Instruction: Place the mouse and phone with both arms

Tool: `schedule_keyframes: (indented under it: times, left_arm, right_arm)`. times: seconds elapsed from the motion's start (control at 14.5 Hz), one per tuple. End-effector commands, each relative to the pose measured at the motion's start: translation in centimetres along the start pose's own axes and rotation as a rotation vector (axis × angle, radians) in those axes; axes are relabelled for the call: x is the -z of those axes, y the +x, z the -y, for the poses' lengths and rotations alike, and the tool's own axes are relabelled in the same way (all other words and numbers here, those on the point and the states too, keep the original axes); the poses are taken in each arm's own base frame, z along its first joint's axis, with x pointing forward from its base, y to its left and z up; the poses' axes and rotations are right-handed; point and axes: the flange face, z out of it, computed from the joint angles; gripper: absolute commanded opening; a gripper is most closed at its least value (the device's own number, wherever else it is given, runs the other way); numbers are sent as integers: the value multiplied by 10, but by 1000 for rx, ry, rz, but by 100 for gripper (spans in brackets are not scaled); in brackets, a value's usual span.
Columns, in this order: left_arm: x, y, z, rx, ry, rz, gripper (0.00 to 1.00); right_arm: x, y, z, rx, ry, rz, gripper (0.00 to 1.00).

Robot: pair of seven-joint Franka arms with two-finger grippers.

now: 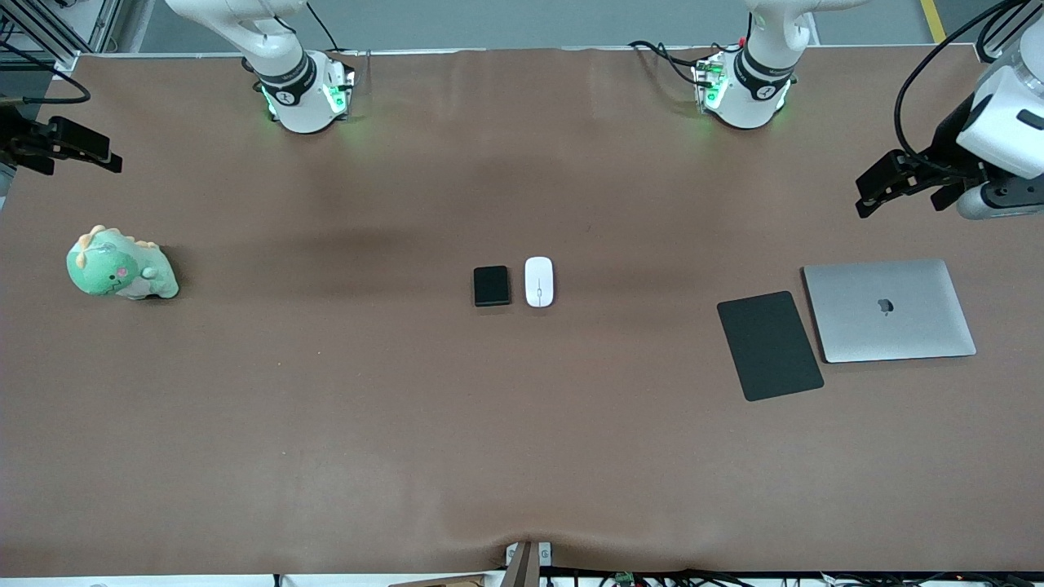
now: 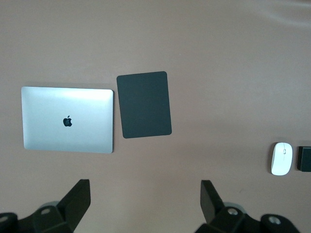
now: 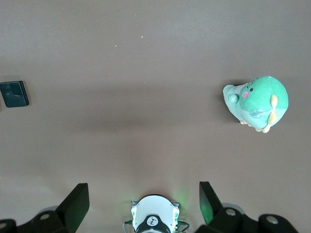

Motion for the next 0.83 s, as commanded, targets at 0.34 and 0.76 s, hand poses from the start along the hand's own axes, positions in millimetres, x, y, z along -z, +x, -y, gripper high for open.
schedule_keyframes:
  times: [0.34,0.76]
  left_arm:
    - [-97,9,-166,-108,46,29,100]
    - [-194,-17,-281,-147,51,27,100]
  right_arm:
    - [-1,17,0,4,20,58,100]
    - [9,26,-10,-15,50,29,100]
